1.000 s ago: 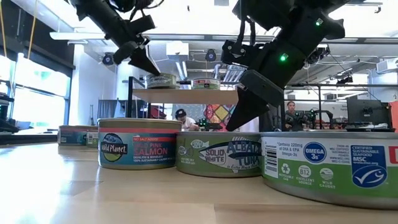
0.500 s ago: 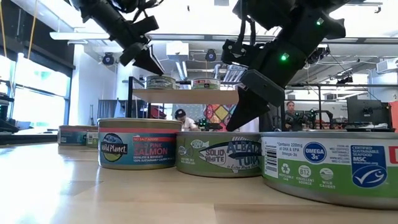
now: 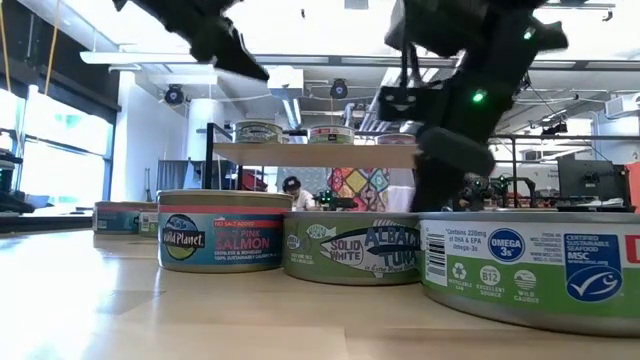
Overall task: Stack canned seafood by type on shelf
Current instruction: Put the bottom blue tuna can on the shelf aligned with the other blue tuna can
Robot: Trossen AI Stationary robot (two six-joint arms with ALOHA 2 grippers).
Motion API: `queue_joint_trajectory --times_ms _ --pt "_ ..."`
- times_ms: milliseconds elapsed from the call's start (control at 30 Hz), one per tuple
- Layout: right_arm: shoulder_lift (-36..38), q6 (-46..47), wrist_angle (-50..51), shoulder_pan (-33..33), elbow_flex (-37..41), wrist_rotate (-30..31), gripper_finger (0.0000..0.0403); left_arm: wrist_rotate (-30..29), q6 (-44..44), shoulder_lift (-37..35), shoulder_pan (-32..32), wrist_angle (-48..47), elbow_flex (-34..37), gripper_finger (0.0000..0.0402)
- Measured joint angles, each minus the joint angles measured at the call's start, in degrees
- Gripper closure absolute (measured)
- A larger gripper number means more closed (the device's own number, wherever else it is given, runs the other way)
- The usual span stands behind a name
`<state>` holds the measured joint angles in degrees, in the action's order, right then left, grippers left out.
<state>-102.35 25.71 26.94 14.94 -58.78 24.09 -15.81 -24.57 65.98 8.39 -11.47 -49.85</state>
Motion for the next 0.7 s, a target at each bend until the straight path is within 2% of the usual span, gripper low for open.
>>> queue_joint_trajectory --times_ms 133,267,433,533,600,700 --pt "3.7 4.7 11.1 0.2 -0.9 0.1 0.0375 4.8 3.5 -0.3 -8.1 2.7 2.2 0.0293" --pt "6.3 3.8 13.4 0.7 -0.9 -4.3 0.0326 7.2 3.5 0.9 -16.7 8.4 7.1 0.0304" --pt "6.5 -5.9 5.2 2.7 -0.7 -9.0 0.0242 7.2 4.9 3.4 -24.2 16.7 14.1 0.0312" --pt "6.0 -11.9 -0.4 4.0 -0.4 -9.5 0.0205 7.1 11.9 4.6 -27.8 17.0 16.6 0.0315" --pt "5.8 -14.6 -3.5 4.3 -0.4 -7.9 0.019 7.3 18.3 5.4 -30.4 18.6 17.8 0.0317" --pt "5.2 -18.0 -9.0 3.8 -0.4 -2.5 0.0182 7.6 27.2 9.4 -32.7 23.7 19.8 0.0324"
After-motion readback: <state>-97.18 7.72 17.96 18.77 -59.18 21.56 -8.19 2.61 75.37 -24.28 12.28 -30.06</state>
